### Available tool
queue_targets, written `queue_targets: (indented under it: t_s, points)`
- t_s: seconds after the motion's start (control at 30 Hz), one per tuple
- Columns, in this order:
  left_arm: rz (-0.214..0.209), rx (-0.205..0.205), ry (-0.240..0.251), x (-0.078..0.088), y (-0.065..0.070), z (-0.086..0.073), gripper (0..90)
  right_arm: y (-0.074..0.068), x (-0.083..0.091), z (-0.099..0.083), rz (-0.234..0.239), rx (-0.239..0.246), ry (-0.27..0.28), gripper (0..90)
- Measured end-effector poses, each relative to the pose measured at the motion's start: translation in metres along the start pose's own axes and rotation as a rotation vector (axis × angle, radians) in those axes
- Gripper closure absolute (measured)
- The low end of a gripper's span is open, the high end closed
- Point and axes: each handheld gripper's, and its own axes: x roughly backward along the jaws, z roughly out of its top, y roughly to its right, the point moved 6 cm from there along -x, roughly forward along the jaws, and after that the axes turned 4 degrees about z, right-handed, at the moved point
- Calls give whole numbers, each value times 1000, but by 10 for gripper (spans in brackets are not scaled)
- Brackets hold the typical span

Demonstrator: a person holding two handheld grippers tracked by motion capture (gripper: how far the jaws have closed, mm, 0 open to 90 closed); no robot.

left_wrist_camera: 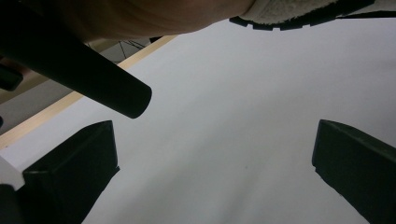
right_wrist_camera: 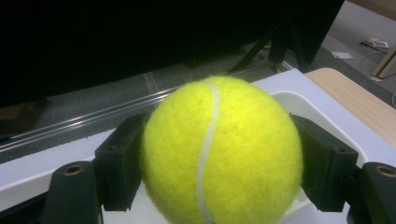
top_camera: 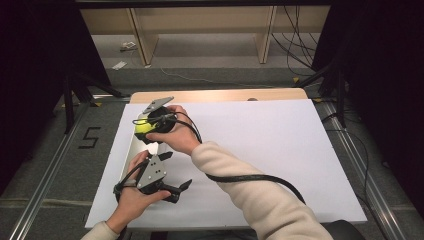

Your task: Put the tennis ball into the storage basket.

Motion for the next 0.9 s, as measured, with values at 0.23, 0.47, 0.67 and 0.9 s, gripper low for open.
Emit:
queue_targets:
  t_s: [0.23,0.47,0.67,0.9]
  points:
    - [-2,-1,1,0,0,0,0,-3,-5,0,9,3,-10,267]
    - [-2,0,0,0,0,0,0,-4,-10,-1,14,4,-19,267]
    - [-4,-5,-1,0,0,0,0,-3,-13,-3,13,0,-35,267]
    - [-4,-2,-1,0,1,0,0,-2,-15,-5,17,-4,-50,266]
